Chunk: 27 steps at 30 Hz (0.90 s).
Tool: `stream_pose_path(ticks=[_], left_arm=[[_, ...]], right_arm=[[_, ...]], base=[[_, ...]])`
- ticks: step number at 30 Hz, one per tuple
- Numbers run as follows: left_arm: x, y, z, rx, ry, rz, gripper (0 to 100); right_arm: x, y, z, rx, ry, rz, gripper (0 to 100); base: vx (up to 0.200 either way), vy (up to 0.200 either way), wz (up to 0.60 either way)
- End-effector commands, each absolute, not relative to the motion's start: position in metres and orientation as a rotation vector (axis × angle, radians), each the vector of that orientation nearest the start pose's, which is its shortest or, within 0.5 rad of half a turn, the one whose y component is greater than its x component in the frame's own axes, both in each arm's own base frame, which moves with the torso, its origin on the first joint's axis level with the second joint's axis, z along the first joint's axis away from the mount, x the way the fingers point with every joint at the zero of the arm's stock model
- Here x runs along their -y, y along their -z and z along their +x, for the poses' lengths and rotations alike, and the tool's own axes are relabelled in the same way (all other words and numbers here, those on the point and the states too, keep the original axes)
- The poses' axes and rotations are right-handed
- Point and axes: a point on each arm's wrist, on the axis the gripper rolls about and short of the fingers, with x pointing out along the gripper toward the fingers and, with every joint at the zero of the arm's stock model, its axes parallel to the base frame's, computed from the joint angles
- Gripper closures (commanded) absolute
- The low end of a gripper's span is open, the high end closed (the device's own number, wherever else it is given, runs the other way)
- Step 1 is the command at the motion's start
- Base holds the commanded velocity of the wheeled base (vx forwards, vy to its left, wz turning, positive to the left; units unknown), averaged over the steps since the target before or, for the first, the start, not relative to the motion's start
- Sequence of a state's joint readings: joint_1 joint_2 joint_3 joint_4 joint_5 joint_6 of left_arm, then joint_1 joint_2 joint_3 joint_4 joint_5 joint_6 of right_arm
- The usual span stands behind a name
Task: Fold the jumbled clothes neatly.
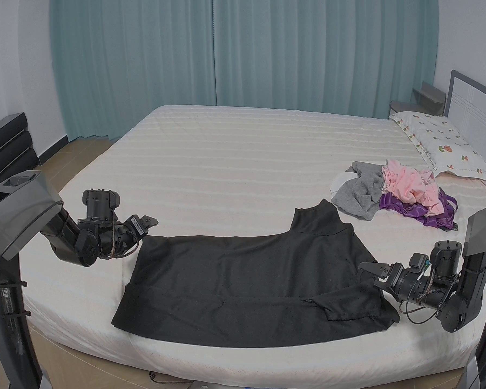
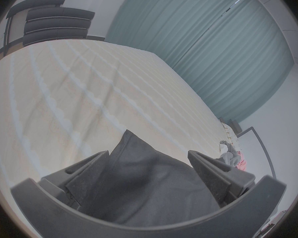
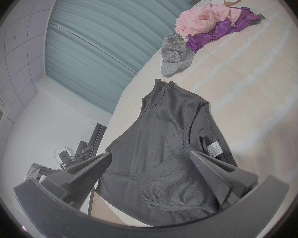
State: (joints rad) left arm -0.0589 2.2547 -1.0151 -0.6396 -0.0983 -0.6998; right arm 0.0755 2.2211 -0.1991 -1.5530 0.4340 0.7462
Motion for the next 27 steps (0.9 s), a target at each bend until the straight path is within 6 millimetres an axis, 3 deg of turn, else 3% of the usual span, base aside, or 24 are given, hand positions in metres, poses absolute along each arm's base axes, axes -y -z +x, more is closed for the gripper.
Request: stream_pose_path(ticks=[1,18,19,27], left_arm=[[0.025,-0.016,0.417,-0.639,-0.067,-0.67,0],[0.027,0.022,0.452,-0.633,-0.054,-0.643,0],[0.027,0.022,0.452,-0.633,-0.054,-0.644,100],[0.026,0.018,0.453,-0.605,-0.075,-0.653,100]], right_arm=[[-0.03,-0.004,0.262,-0.629,-0.309,0.8,0],[-0.032,-0.002,0.262,-0.637,-0.313,0.797,0],[-0.032,-0.002,0.262,-0.637,-0.313,0.797,0],[-0.031,0.0,0.263,-0.638,-0.309,0.798,0]], base=[[0.0,0.0,0.0],[0.0,0.0,0.0],[0.0,0.0,0.0],[0.0,0.0,0.0]])
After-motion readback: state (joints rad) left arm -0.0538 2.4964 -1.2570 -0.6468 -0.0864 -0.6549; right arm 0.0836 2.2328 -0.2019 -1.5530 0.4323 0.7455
